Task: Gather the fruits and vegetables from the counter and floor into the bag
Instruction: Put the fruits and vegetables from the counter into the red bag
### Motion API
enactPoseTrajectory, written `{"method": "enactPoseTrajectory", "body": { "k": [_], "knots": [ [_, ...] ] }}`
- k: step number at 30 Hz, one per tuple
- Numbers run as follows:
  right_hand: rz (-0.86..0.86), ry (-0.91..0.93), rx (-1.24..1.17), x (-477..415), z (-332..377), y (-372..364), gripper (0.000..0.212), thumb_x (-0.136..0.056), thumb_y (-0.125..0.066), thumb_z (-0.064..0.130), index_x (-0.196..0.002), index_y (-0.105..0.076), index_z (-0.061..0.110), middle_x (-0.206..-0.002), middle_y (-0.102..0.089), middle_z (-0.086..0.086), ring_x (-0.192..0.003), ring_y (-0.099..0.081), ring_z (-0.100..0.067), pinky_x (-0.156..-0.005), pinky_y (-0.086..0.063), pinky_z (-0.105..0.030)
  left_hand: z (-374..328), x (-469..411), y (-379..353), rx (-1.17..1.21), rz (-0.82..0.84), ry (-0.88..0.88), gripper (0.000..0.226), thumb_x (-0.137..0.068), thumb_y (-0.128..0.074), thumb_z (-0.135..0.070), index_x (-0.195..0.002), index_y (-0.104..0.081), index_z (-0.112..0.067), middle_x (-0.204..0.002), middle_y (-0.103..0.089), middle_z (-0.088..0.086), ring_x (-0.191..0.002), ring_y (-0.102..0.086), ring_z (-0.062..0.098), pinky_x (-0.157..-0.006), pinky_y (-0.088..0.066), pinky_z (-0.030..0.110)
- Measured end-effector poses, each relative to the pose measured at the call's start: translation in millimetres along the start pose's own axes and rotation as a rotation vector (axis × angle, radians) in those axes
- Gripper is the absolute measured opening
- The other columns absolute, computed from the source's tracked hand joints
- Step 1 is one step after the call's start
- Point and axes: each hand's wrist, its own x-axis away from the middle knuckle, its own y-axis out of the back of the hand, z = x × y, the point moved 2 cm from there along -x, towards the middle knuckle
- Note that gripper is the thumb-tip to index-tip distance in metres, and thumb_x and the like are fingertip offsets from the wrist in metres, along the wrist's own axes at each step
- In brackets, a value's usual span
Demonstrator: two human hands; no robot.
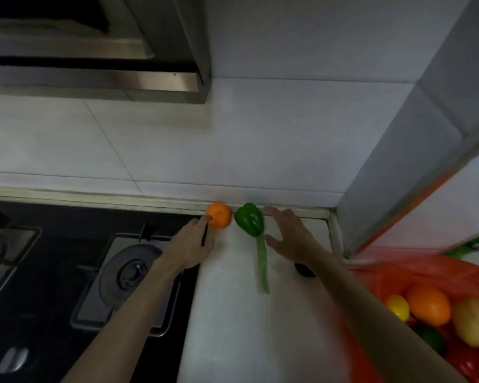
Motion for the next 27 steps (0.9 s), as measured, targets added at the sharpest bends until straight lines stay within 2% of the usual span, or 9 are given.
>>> {"method": "enactPoseTrajectory", "body": {
  "k": [4, 7, 10, 12, 15, 18, 24, 27],
  "knots": [
    [0.043, -0.025, -0.058, -24.6, -4.6, -14.0, 0.072, -0.088, -0.06, 0.036, -0.148, -0.021, 0.03, -0.138, -0.038, -0.011, -0.126, -0.039, -0.029, -0.103, -0.035, -0.04, 9.9, -24.5, -12.8, -0.001, -0.027, 0.019, 0.064, -0.088, -0.056, -0.032, -0.144, -0.03, -0.015, -0.117, -0.05, 0.015, -0.106, -0.052, 0.033, -0.086, -0.049, 0.046],
    [0.058, 0.006, -0.094, -41.3, -4.4, -27.6, 0.073, -0.086, -0.064, 0.03, -0.147, -0.026, 0.026, -0.144, -0.038, -0.009, -0.13, -0.038, -0.027, -0.104, -0.032, -0.034, 14.2, -40.8, -21.2, 0.013, -0.052, 0.04, 0.067, -0.086, -0.055, -0.036, -0.144, -0.028, -0.02, -0.121, -0.045, 0.018, -0.109, -0.047, 0.038, -0.086, -0.048, 0.05],
    [0.077, -0.002, -0.107, -58.4, -7.8, -44.0, 0.08, -0.082, -0.066, 0.038, -0.148, -0.021, 0.032, -0.145, -0.036, -0.009, -0.13, -0.037, -0.031, -0.105, -0.039, -0.046, 17.6, -56.7, -28.2, 0.021, -0.056, 0.079, 0.074, -0.086, -0.061, -0.036, -0.148, -0.021, -0.028, -0.143, -0.029, 0.02, -0.126, -0.034, 0.041, -0.094, -0.043, 0.055],
    [0.081, -0.014, -0.129, -66.9, -8.1, -51.7, 0.081, -0.082, -0.068, 0.035, -0.148, -0.021, 0.031, -0.144, -0.032, -0.012, -0.129, -0.036, -0.034, -0.104, -0.04, -0.048, 20.9, -66.2, -33.5, 0.025, -0.043, 0.077, 0.079, -0.084, -0.065, -0.038, -0.148, -0.019, -0.031, -0.148, -0.021, 0.019, -0.131, -0.028, 0.042, -0.096, -0.042, 0.056],
    [0.082, -0.029, -0.151, -76.8, -9.1, -61.0, 0.08, -0.082, -0.07, 0.029, -0.148, -0.023, 0.031, -0.146, -0.028, -0.013, -0.131, -0.032, -0.035, -0.104, -0.039, -0.047, 25.2, -78.0, -42.6, 0.02, -0.018, 0.048, 0.08, -0.082, -0.068, -0.04, -0.147, -0.024, -0.027, -0.144, -0.027, 0.019, -0.125, -0.036, 0.041, -0.095, -0.043, 0.051],
    [0.062, -0.027, -0.158, -82.9, -11.9, -67.4, 0.078, -0.082, -0.07, 0.024, -0.146, -0.027, 0.029, -0.145, -0.03, -0.013, -0.13, -0.033, -0.035, -0.102, -0.041, -0.046, 26.1, -86.0, -49.8, 0.06, -0.034, 0.011, 0.073, -0.082, -0.07, -0.03, -0.144, -0.032, -0.022, -0.135, -0.036, 0.022, -0.114, -0.046, 0.039, -0.094, -0.043, 0.043],
    [0.033, -0.019, -0.208, -80.1, -12.7, -66.0, 0.075, -0.082, -0.069, 0.023, -0.144, -0.029, 0.03, -0.141, -0.034, -0.011, -0.128, -0.035, -0.033, -0.101, -0.041, -0.044, 24.0, -86.0, -48.2, 0.092, -0.092, -0.011, 0.064, -0.084, -0.068, -0.018, -0.14, -0.04, -0.022, -0.126, -0.044, 0.022, -0.106, -0.05, 0.034, -0.085, -0.037, 0.028],
    [-0.001, -0.028, -0.233, -71.9, -13.7, -59.6, 0.076, -0.081, -0.07, 0.025, -0.145, -0.029, 0.031, -0.138, -0.037, -0.01, -0.125, -0.038, -0.031, -0.1, -0.041, -0.043, 17.4, -75.5, -41.2, 0.1, -0.111, -0.017, 0.064, -0.082, -0.07, -0.016, -0.139, -0.043, -0.023, -0.121, -0.046, 0.019, -0.101, -0.052, 0.032, -0.083, -0.036, 0.026]
  ]
}}
